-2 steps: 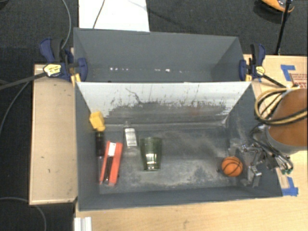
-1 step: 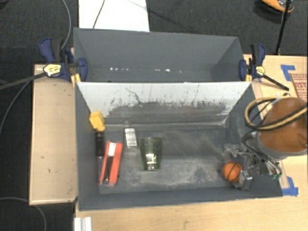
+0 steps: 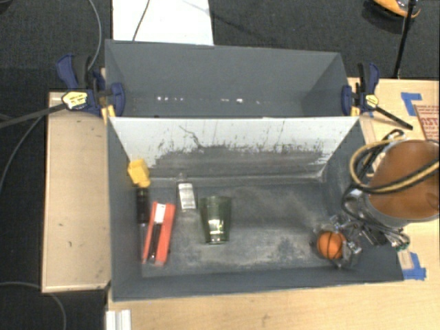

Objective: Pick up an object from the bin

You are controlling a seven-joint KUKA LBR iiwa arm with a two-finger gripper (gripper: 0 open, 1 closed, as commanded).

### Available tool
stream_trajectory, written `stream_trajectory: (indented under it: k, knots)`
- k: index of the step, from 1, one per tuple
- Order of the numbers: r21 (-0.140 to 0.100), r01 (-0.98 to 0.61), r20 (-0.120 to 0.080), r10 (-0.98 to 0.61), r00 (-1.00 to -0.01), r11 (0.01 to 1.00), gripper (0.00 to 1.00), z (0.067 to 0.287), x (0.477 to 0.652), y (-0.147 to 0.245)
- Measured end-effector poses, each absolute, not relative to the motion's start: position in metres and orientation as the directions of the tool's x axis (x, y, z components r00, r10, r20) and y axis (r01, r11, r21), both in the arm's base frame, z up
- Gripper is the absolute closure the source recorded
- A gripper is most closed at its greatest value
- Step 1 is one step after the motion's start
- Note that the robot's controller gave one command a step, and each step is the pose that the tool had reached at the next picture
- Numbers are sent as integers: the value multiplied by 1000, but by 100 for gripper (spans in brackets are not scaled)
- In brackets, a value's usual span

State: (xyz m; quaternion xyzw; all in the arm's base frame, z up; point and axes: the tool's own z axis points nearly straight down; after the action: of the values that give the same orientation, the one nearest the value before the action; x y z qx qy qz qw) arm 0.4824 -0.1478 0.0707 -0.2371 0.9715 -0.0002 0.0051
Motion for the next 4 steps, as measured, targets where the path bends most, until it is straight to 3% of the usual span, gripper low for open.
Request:
stream_trajectory:
  k: [2,4]
  knots:
    - [-1,-462,-8,-462,-887,887,100,75,481,-147]
    - [-1,-458,-7,-458,-889,889,100,120,481,-148]
